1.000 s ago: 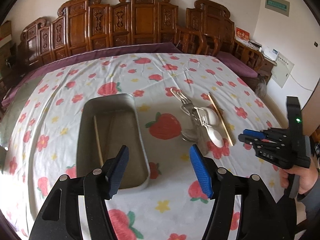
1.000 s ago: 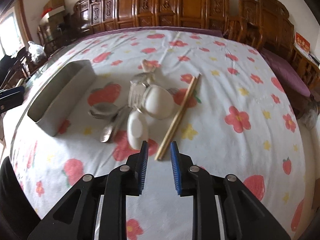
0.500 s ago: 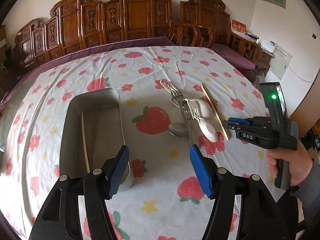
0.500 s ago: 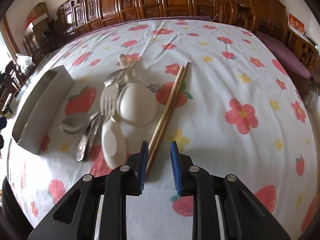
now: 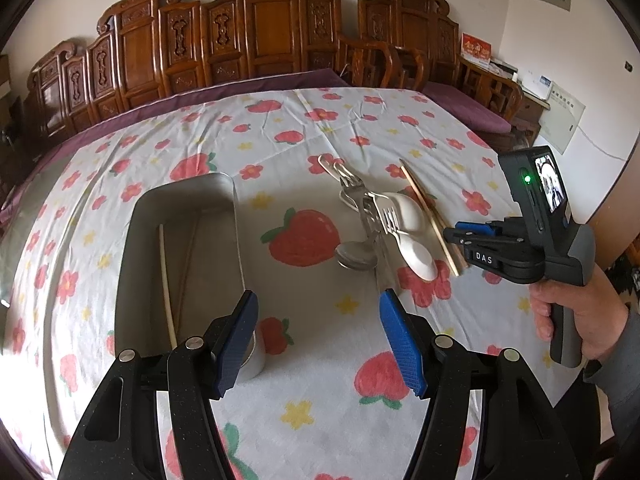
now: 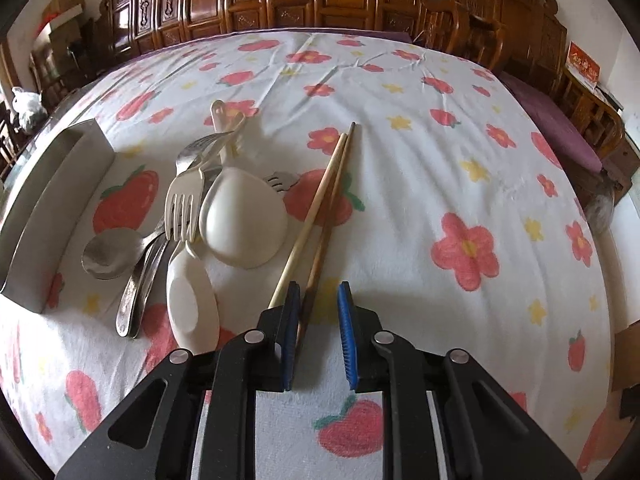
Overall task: Organize utensils
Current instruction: 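Move the right tool back to the pile and grasp another wooden chopstick, then grasp a steel spoon with the left tool while the right tool lifts its chopstick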
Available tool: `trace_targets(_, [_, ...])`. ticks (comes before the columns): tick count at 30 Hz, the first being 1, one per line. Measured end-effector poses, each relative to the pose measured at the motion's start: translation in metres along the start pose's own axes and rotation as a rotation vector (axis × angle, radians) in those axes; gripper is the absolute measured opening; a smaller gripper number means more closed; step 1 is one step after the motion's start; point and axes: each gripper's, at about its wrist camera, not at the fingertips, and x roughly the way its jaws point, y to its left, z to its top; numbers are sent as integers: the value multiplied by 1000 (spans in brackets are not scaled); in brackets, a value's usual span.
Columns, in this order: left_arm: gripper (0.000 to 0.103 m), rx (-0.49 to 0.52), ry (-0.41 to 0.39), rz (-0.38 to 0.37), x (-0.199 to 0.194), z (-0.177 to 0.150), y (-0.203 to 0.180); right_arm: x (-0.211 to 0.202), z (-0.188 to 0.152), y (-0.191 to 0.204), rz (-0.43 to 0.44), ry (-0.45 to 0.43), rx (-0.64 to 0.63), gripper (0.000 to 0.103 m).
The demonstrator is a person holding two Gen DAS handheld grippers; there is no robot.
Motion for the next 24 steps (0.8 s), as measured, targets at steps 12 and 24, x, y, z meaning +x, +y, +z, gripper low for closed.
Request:
trace_targets(12, [60,-7,59,-24,39,25,-18,-12,-22,-20,-1,6,-31,6])
trace_targets(24, [49,-40,210,-23,100,47,-20,-16,-31,-26,50,-45,-40,7])
